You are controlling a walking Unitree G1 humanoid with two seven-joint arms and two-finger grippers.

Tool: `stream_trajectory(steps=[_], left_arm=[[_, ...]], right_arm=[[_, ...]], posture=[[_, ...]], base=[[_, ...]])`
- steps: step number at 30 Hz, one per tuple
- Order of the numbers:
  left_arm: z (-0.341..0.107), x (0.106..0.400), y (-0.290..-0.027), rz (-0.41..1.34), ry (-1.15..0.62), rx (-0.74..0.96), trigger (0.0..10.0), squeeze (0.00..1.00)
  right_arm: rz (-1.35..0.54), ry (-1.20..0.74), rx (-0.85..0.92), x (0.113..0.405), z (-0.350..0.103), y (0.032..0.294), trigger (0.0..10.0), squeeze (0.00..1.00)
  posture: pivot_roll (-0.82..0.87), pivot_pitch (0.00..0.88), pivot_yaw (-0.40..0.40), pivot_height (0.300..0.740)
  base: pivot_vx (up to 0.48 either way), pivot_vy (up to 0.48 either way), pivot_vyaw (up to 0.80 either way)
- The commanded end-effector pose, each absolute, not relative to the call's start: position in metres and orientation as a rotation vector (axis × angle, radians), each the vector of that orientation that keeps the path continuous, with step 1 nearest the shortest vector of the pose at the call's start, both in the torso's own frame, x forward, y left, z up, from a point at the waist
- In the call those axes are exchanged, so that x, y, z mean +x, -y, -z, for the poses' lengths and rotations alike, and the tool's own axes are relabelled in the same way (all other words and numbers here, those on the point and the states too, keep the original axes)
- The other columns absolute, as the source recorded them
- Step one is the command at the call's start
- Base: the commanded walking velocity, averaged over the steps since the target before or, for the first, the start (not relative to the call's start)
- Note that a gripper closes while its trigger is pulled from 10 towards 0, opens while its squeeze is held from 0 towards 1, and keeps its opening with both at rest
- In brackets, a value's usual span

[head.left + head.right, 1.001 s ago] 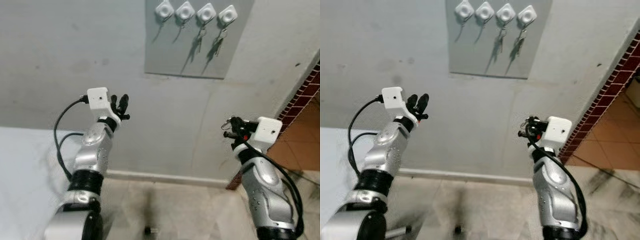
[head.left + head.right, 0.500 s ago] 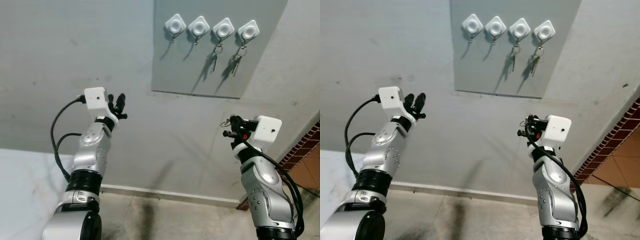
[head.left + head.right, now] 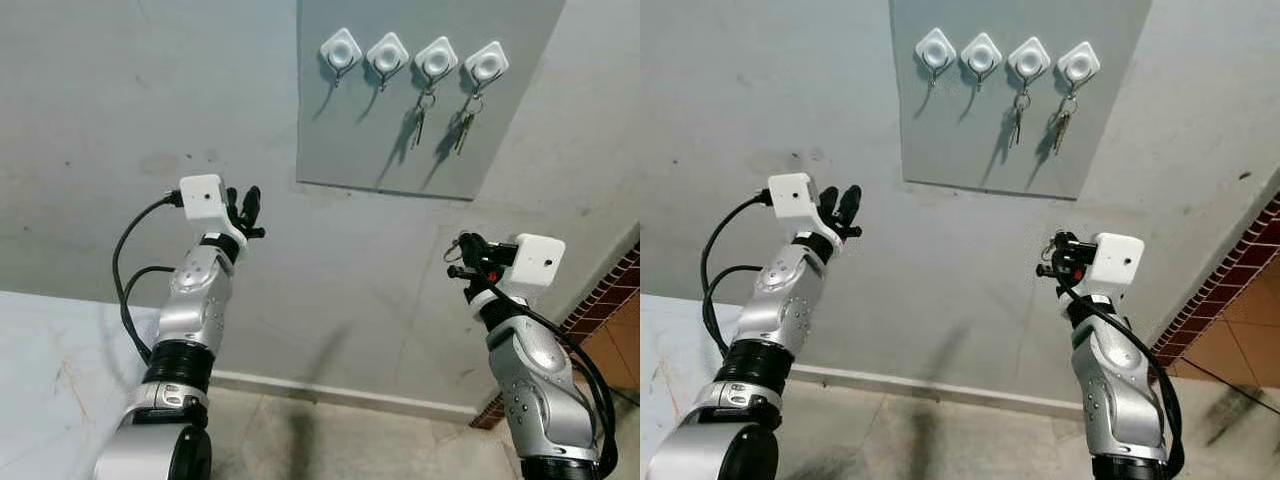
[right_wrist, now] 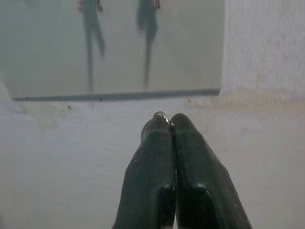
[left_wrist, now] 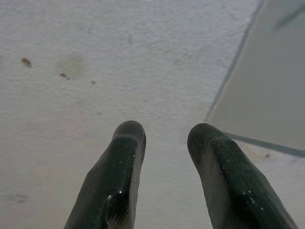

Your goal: Hang keys on a hook

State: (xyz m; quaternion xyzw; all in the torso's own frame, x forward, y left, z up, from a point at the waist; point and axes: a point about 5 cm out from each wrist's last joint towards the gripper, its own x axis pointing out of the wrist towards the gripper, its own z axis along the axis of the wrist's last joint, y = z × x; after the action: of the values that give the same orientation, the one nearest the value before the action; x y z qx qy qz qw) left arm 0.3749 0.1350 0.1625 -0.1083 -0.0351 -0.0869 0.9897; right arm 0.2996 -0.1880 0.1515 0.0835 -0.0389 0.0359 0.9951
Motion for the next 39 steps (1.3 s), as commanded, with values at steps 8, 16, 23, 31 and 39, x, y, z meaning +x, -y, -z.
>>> stream_trajectory(steps=[8,16,23,31,39], left_arm=[[-0.202,0.382,-0.108,0.335,0.178,-0.155,10.0,0.0],[-0.208,0.379,-0.095,0.413,0.209,-0.119,10.0,0.0],[-0.216,0.377,-0.086,0.447,0.238,-0.114,10.0,0.0],[-0.226,0.375,-0.082,0.483,0.27,-0.101,10.0,0.0],[-0.232,0.374,-0.08,0.5,0.286,-0.101,10.0,0.0]], right_arm=[[-0.224,0.166,0.118,0.326,-0.184,0.175,10.0,0.0],[-0.321,0.198,0.128,0.346,-0.198,0.16,10.0,0.0],[-0.404,0.209,0.147,0.355,-0.206,0.145,10.0,0.0],[-0.544,0.265,0.188,0.359,-0.226,0.121,10.0,0.0],[-0.58,0.315,0.218,0.362,-0.241,0.113,10.0,0.0]], posture=[[0.02,0.0,-0.009,0.74],[0.03,0.0,-0.014,0.74],[0.03,0.0,-0.023,0.74],[0.04,0.0,-0.029,0.74],[0.04,0.0,-0.028,0.74]], base=[[0.0,0.0,0.0],[0.0,0.0,0.0],[0.0,0.0,0.0],[0.0,0.0,0.0],[0.0,0.0,0.0]])
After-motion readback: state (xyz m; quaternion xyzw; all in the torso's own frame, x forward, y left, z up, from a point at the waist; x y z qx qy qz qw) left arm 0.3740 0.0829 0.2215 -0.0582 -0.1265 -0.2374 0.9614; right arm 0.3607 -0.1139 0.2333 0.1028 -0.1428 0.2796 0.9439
